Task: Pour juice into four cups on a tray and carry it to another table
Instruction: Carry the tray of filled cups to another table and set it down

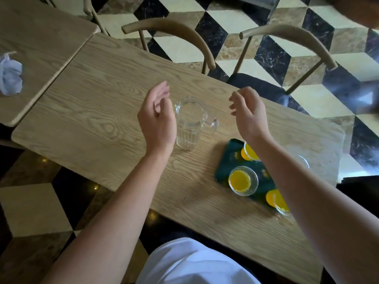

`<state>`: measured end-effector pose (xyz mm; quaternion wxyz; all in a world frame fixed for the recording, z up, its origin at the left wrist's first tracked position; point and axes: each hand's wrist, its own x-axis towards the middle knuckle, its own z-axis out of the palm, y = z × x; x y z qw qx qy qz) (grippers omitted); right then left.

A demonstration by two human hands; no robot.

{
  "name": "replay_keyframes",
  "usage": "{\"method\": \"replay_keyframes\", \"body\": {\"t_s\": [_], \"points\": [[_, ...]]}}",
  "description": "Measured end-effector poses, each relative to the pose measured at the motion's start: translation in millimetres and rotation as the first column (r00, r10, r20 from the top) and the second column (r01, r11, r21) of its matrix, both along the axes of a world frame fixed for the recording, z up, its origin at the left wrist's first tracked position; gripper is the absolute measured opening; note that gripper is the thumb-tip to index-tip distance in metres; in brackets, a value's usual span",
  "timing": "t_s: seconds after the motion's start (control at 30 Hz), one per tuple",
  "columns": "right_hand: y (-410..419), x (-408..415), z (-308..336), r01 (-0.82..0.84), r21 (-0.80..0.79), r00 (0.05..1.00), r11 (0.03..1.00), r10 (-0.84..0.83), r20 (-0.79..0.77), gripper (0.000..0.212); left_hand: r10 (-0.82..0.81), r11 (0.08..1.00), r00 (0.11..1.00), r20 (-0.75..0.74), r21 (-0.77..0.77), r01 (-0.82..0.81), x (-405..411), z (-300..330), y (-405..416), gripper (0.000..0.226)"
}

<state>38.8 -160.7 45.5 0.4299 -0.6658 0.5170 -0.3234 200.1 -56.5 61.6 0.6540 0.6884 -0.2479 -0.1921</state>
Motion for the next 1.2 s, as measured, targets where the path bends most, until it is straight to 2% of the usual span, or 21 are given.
{"method": "replay_keyframes", "body": {"t_s": [0.07, 0.17, 0.23, 0.3, 0.4, 0.53, 0.7, 0.83, 1.0, 1.2], "points": [[2, -15, 18, 0.041, -0.03, 0.997, 0.999, -0.039, 0.062, 0.019, -0.044, 0.997, 0.998, 0.041, -0.062, 0.046, -17, 25, 1, 0.034], [14, -52, 38, 0.105, -0.051, 0.982, 0.993, -0.095, 0.163, 0.021, -0.234, 0.966, 0.968, 0.086, -0.09, 0.242, -59, 47, 11, 0.029], [28, -80, 44, 0.14, -0.047, 0.97, 0.989, -0.127, 0.209, 0.017, -0.413, 0.909, 0.911, -0.005, -0.068, 0.412, -86, 47, 19, 0.03], [44, -112, 39, 0.184, -0.019, 0.956, 0.983, -0.174, 0.236, 0.015, -0.548, 0.829, 0.822, -0.155, 0.027, 0.558, -109, 34, 25, 0.03], [71, -164, 18, 0.287, 0.051, 0.936, 0.957, -0.291, 0.196, 0.017, -0.57, 0.727, 0.761, -0.309, 0.242, 0.643, -129, -8, 33, 0.028], [103, -223, -21, 0.442, 0.106, 0.896, 0.891, -0.444, -0.008, 0.011, -0.492, 0.624, 0.794, -0.358, 0.491, 0.608, -131, -63, 34, 0.025], [125, -271, -65, 0.556, 0.191, 0.828, 0.809, -0.517, -0.218, 0.008, -0.481, 0.542, 0.821, -0.308, 0.631, 0.555, -127, -114, 23, 0.02], [126, -291, -90, 0.61, 0.278, 0.791, 0.742, -0.549, -0.272, 0.014, -0.433, 0.53, 0.871, -0.233, 0.716, 0.455, -132, -138, 8, 0.018], [112, -302, -122, 0.612, 0.445, 0.789, 0.654, -0.54, -0.291, 0.024, -0.41, 0.49, 0.889, -0.203, 0.773, 0.402, -141, -156, -10, 0.039], [84, -299, -145, 0.556, 0.511, 0.831, 0.656, -0.44, -0.339, 0.036, -0.396, 0.463, 0.901, -0.179, 0.808, 0.364, -144, -169, -26, 0.043]]}}
